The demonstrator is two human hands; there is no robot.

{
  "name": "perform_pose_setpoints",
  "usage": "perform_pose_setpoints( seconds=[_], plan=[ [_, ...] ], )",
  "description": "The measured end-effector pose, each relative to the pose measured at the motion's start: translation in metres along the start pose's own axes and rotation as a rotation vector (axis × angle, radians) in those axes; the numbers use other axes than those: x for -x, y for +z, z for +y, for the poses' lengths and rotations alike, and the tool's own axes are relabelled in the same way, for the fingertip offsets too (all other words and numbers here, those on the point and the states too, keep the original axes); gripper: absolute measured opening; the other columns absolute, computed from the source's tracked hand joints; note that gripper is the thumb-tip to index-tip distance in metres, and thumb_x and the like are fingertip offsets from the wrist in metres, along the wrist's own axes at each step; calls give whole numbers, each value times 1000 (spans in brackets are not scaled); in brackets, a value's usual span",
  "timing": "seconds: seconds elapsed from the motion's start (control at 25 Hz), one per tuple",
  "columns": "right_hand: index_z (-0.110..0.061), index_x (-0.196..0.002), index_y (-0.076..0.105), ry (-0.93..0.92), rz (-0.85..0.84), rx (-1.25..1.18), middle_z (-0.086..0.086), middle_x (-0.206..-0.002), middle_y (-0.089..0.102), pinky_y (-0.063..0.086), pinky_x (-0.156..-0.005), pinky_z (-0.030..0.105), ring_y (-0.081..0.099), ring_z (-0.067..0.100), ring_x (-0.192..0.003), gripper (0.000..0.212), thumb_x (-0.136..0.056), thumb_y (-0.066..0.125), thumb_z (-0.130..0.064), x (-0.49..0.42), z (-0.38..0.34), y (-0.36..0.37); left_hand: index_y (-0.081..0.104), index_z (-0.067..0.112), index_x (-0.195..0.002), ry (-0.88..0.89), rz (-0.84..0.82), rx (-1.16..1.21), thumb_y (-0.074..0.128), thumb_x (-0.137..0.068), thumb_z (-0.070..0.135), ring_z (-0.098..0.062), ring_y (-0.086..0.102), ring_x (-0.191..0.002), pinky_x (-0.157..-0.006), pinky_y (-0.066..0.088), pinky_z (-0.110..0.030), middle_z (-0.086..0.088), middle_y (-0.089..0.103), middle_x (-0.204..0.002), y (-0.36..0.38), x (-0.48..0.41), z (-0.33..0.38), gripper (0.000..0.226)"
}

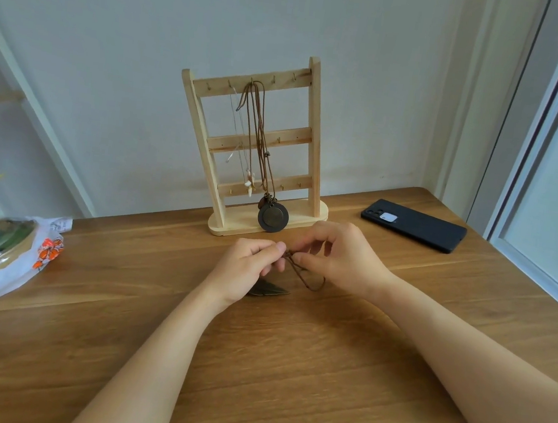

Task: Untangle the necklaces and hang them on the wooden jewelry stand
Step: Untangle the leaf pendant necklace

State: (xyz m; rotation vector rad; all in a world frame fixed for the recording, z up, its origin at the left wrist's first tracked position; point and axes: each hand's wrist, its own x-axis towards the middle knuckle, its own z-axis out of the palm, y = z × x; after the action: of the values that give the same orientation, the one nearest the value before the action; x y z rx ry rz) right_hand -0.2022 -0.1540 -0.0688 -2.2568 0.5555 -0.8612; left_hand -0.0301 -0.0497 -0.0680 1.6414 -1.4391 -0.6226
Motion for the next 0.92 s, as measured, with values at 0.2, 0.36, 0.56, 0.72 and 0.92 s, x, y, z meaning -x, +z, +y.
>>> perform_pose_setpoints(
  seconds=[0.2, 0.36, 0.56, 0.72, 0.92],
  plan=[
    [-12, -88, 72, 201, 137, -252, 7, -85, 72, 51, -72, 24, 64, 11, -76, 7, -91, 66, -12, -2, 2, -5, 63, 12, -68, -29, 43, -9, 45, -106, 35, -4, 43, -58, -76, 38, -30, 10, 41, -55, -2, -2, -4, 47],
    [-22, -105, 73, 118, 17, -182, 0, -90, 70, 50, -72, 18, 62, 8, -80, 17, -88, 75, -21, 1, -2, -4, 63, 13, -67, -21, 40, 15, 46, -105, 34, -5, 42, -59, -73, 35, -31, 8, 42, -56, -1, -2, -4, 47],
    [-11, -90, 73, 230, 136, -427, -2, -86, 72, 48, -73, 20, 63, 5, -77, 7, -93, 67, -11, -2, -4, -1, 63, 12, -68, -20, 15, 18, 45, -106, 33, -6, 43, -59, -80, 38, -33, 7, 40, -54, 0, -1, -2, 47],
    [-13, -87, 71, 289, -77, -397, -2, -84, 70, 48, -74, 19, 63, 7, -81, 6, -91, 67, -11, -1, -7, 0, 63, 13, -67, -32, -6, 18, 45, -105, 35, -9, 42, -61, -82, 38, -33, 7, 40, -55, -1, -1, -1, 48],
    [-13, -91, 66, 417, 61, -817, 1, -90, 70, 45, -80, 32, 58, 18, -90, 6, -96, 62, -13, -6, -4, -11, 59, 16, -64, -42, 3, 12, 46, -105, 36, -13, 41, -62, -84, 39, -33, 6, 37, -54, -2, -1, -5, 48]
  ],
)
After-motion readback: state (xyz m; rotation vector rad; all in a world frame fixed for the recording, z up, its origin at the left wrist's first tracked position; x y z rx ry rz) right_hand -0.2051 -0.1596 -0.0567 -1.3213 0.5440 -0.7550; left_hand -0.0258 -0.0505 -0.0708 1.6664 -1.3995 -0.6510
